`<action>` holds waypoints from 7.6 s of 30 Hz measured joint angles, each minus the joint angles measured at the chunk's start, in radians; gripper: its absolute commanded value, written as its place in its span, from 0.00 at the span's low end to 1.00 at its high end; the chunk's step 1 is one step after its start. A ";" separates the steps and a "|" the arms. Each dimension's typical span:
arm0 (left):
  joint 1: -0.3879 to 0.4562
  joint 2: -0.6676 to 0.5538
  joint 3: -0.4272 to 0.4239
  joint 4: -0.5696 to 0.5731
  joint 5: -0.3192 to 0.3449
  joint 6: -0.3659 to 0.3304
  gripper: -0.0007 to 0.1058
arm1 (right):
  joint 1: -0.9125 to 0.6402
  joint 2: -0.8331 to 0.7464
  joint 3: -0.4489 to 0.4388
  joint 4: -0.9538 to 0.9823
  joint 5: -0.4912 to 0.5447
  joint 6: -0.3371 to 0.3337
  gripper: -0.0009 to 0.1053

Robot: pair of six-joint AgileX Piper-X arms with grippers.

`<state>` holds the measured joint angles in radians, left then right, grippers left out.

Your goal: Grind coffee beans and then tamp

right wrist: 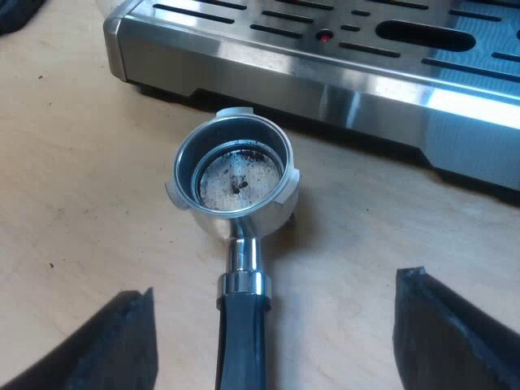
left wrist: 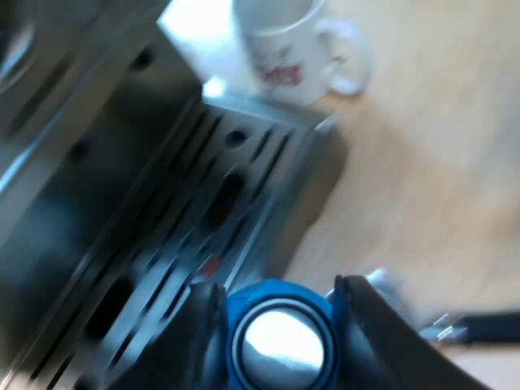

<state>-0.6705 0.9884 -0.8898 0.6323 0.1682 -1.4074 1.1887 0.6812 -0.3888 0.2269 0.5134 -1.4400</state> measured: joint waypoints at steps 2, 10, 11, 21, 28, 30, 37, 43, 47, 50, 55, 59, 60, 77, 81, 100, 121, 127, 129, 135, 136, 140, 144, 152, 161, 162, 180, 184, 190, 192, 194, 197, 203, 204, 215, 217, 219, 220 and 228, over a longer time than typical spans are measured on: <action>0.054 -0.004 0.000 0.019 0.019 -0.003 0.01 | 0.000 0.000 0.000 0.000 0.000 -0.011 0.59; 0.213 -0.004 0.000 0.090 0.067 -0.005 0.01 | 0.000 0.000 0.000 -0.071 0.000 -0.068 0.59; 0.223 -0.004 0.000 0.098 0.073 -0.005 0.01 | 0.000 0.000 0.000 -0.085 0.000 -0.080 0.59; 0.277 -0.007 0.077 0.124 0.094 -0.005 0.01 | 0.000 0.000 0.000 -0.179 -0.080 -0.160 0.59; 0.277 -0.009 0.184 0.097 0.094 -0.006 0.01 | 0.000 0.000 0.000 -0.239 -0.153 -0.192 0.59; 0.277 -0.008 0.209 0.075 0.099 -0.006 0.01 | 0.000 0.000 0.000 -0.253 -0.166 -0.208 0.59; 0.277 -0.008 0.329 -0.055 0.114 -0.006 0.01 | 0.000 0.000 0.000 -0.272 -0.172 -0.228 0.59; 0.277 -0.009 0.422 -0.186 0.113 -0.006 0.01 | 0.000 0.000 0.000 -0.272 -0.172 -0.230 0.59; 0.277 0.008 0.436 -0.235 0.113 -0.006 0.01 | 0.000 0.000 0.000 -0.272 -0.172 -0.231 0.59; 0.277 0.048 0.436 -0.279 0.113 -0.006 0.01 | 0.000 0.000 0.000 -0.274 -0.172 -0.231 0.59; 0.277 0.104 0.436 -0.349 0.108 -0.023 0.01 | 0.000 0.000 0.000 -0.274 -0.172 -0.231 0.59; 0.277 0.133 0.436 -0.371 0.108 -0.022 0.01 | 0.000 0.000 0.000 -0.269 -0.172 -0.231 0.59; 0.277 0.140 0.436 -0.382 0.108 -0.022 0.01 | 0.000 0.000 0.000 -0.267 -0.172 -0.231 0.59; 0.277 0.189 0.445 -0.432 0.108 -0.022 0.10 | 0.000 0.000 0.000 -0.268 -0.172 -0.231 0.59; 0.277 0.189 0.445 -0.432 0.108 -0.022 0.39 | 0.000 0.000 0.000 -0.268 -0.172 -0.231 0.59; 0.277 0.162 0.445 -0.432 0.104 -0.022 0.59 | 0.000 0.000 0.000 -0.268 -0.172 -0.231 0.59; 0.277 -0.119 0.286 -0.136 0.105 -0.028 0.75 | 0.000 0.000 -0.058 -0.091 -0.174 -0.174 0.59; 0.277 -0.181 0.195 -0.103 0.105 -0.065 0.75 | 0.000 0.000 -0.215 0.150 -0.174 -0.149 0.59; 0.277 -0.197 0.174 -0.101 0.108 -0.074 0.75 | 0.000 0.000 -0.248 0.197 -0.174 -0.145 0.59; 0.277 -0.252 0.100 -0.055 0.109 -0.082 0.75 | 0.000 0.000 -0.367 0.370 -0.126 -0.103 0.59; 0.277 -0.252 0.098 -0.055 0.109 -0.082 0.75 | 0.000 0.000 -0.378 0.380 -0.124 -0.100 0.59; 0.277 -0.273 0.051 -0.051 0.110 -0.118 0.75 | -0.009 0.007 -0.436 0.466 -0.107 -0.095 0.59; 0.277 -0.276 0.008 -0.051 0.111 -0.133 0.75 | -0.159 0.056 -0.534 0.579 -0.135 -0.091 0.59; 0.283 -0.281 0.001 -0.018 0.092 -0.172 0.75 | -0.493 0.090 -0.580 0.617 -0.333 -0.126 0.59; 0.540 -0.284 -0.009 0.048 0.138 -0.181 0.75 | -0.820 0.077 -0.583 0.644 -0.412 -0.260 0.59; 0.578 -0.288 -0.009 0.054 0.138 -0.180 0.75 | -0.853 0.073 -0.583 0.655 -0.432 -0.280 0.59; 0.624 -0.423 -0.009 0.218 0.144 -0.180 0.75 | -1.275 -0.036 -0.577 0.754 -0.608 -0.408 0.59; 0.624 -0.500 -0.009 0.267 0.144 -0.180 0.75 | -1.275 -0.113 -0.577 0.758 -0.622 -0.408 0.59; 0.624 -0.618 -0.009 0.301 0.144 -0.180 0.75 | -1.275 -0.250 -0.577 0.758 -0.622 -0.408 0.59; 0.624 -0.666 -0.009 0.300 0.144 -0.180 0.75 | -1.275 -0.307 -0.577 0.761 -0.622 -0.408 0.59; 0.624 -0.695 -0.009 0.300 0.144 -0.180 0.75 | -1.275 -0.344 -0.577 0.769 -0.622 -0.408 0.59; 0.624 -0.744 -0.009 0.305 0.144 -0.180 0.75 | -1.275 -0.403 -0.577 0.806 -0.622 -0.408 0.59; 0.624 -0.841 -0.007 0.361 0.118 -0.180 0.75 | -1.275 -0.523 -0.577 0.860 -0.622 -0.408 0.59; 0.624 -0.859 -0.007 0.364 0.105 -0.180 0.75 | -1.275 -0.541 -0.577 0.870 -0.622 -0.408 0.59; 0.624 -1.003 -0.007 0.483 0.059 -0.180 0.75 | -1.275 -0.687 -0.573 0.929 -0.622 -0.408 0.59; 0.624 -1.003 -0.012 0.522 0.040 -0.180 0.75 | -1.275 -0.689 -0.567 0.928 -0.622 -0.408 0.59; 0.624 -1.003 -0.012 0.541 0.035 -0.180 0.75 | -1.275 -0.689 -0.563 0.946 -0.631 -0.408 0.59; 0.624 -1.003 -0.012 0.542 0.033 -0.180 0.75 | -1.275 -0.689 -0.561 0.949 -0.637 -0.408 0.59; 0.624 -1.003 0.026 0.541 -0.010 -0.180 0.75 | -1.275 -0.689 -0.491 0.962 -0.660 -0.408 0.59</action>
<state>-0.0469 -0.0146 -0.8635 1.1735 0.1579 -1.5878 -0.0864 -0.0081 -0.8794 1.1891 -0.1467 -1.8477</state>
